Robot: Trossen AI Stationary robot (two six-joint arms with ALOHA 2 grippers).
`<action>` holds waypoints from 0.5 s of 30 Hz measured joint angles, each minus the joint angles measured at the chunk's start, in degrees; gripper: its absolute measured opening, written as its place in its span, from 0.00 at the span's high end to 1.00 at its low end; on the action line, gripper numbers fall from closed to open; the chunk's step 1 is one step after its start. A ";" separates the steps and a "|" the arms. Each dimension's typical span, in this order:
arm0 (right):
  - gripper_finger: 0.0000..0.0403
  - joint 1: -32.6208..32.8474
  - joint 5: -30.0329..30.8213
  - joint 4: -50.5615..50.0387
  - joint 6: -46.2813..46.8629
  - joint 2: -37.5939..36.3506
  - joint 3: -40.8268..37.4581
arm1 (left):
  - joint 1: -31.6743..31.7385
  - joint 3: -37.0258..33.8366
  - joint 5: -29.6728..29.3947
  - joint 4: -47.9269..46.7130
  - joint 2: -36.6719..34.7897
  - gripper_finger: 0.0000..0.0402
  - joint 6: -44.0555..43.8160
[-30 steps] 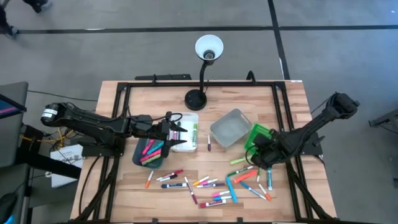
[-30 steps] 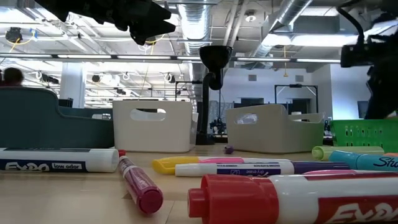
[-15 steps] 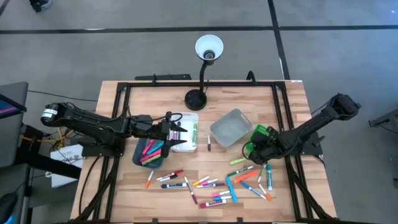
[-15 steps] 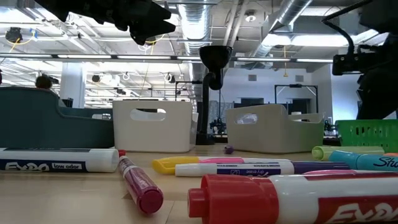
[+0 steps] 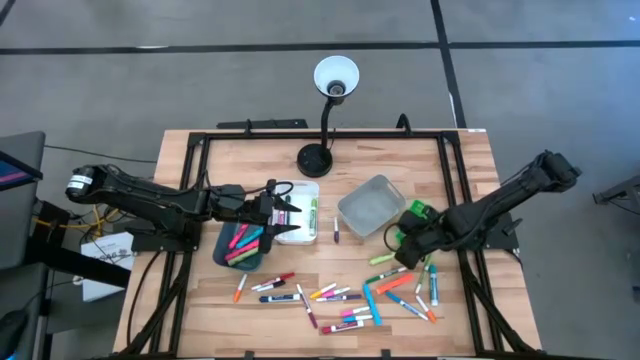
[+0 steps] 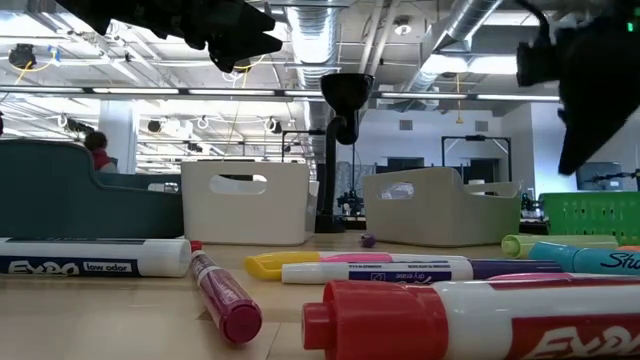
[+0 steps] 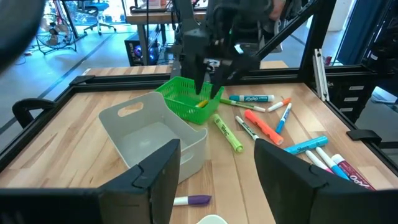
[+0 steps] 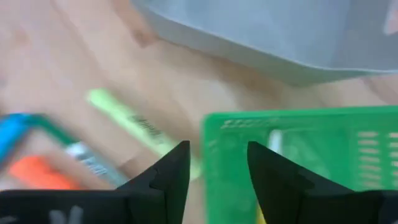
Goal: Pick & Place Markers
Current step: Put the right orange mini marker into the green bin
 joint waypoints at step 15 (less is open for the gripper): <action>0.62 12.41 -25.67 0.40 29.26 4.69 6.52 | 0.02 0.00 0.00 0.00 0.00 0.50 -3.43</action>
